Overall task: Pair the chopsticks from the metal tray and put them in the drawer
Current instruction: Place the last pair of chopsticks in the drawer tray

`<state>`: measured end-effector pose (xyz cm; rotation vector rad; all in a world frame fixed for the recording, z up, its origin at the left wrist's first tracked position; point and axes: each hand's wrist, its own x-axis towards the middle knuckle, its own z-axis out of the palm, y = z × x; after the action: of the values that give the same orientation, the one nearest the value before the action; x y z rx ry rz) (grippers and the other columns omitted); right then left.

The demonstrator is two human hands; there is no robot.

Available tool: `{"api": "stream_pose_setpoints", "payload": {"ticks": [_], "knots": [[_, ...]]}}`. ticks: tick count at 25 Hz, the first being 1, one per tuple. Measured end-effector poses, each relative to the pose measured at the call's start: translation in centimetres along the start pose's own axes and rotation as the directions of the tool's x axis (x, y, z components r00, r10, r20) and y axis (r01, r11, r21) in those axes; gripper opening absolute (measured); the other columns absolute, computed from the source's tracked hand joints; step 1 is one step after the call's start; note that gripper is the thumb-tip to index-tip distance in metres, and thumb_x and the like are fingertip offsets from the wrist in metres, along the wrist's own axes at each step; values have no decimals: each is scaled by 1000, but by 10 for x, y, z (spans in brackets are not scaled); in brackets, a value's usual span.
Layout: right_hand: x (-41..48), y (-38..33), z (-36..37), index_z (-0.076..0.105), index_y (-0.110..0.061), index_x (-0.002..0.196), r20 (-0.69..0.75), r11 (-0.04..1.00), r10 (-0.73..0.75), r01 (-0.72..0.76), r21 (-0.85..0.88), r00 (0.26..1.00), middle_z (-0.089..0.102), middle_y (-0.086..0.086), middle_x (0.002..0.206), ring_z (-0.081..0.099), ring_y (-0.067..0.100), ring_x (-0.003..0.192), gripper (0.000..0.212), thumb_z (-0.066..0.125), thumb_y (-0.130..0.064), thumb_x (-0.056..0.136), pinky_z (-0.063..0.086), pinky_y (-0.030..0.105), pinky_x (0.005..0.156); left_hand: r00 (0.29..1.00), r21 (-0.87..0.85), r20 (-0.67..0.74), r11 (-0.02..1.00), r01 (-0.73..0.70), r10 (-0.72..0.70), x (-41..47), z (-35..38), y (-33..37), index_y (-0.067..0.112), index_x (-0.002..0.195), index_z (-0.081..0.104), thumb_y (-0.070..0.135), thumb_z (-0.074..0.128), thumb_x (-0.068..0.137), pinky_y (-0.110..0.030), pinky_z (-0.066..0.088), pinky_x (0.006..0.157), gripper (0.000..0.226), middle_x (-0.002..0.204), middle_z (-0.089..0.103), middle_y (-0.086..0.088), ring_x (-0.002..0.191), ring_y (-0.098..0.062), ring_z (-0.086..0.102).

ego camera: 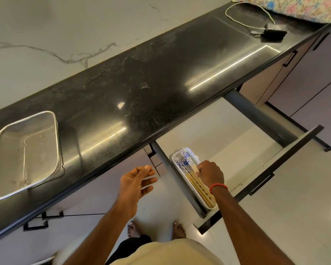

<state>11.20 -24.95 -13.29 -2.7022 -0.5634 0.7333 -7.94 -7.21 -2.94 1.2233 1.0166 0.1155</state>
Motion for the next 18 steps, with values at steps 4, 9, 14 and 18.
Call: {"api": "stream_pose_setpoints", "payload": {"ticks": [4,9,14,18], "knots": [[0,3,13,68,-11,92,-2,998,63,-63,-28,998,63,5,79,61,25,73,18,73,-26,83,50,29,65,1000,6,-4,1000,8,-8,-5,-2,-4,14,101,73,29,58,97,-33,58,76,21,92,81,-1,86,-17,77],[0,6,19,66,-11,104,-37,987,58,-62,-147,998,70,8,98,69,27,88,16,59,-20,93,51,31,68,999,26,29,999,24,-25,-7,3,-5,14,101,73,29,58,98,-34,58,79,21,94,81,-1,88,-19,77],[-3,8,21,64,-10,107,-39,963,-5,-6,-270,999,70,9,98,69,25,88,16,53,-16,97,53,31,69,996,58,85,998,20,-25,-7,5,-5,14,103,73,31,56,99,-35,57,81,24,97,81,-1,91,-20,78],[-10,8,29,63,-12,110,5,936,-76,73,-345,997,69,8,104,69,27,93,19,48,-15,98,54,34,76,995,65,97,998,13,-19,-8,3,-4,14,103,73,30,55,99,-36,58,81,24,98,81,-2,92,-21,77]]}}
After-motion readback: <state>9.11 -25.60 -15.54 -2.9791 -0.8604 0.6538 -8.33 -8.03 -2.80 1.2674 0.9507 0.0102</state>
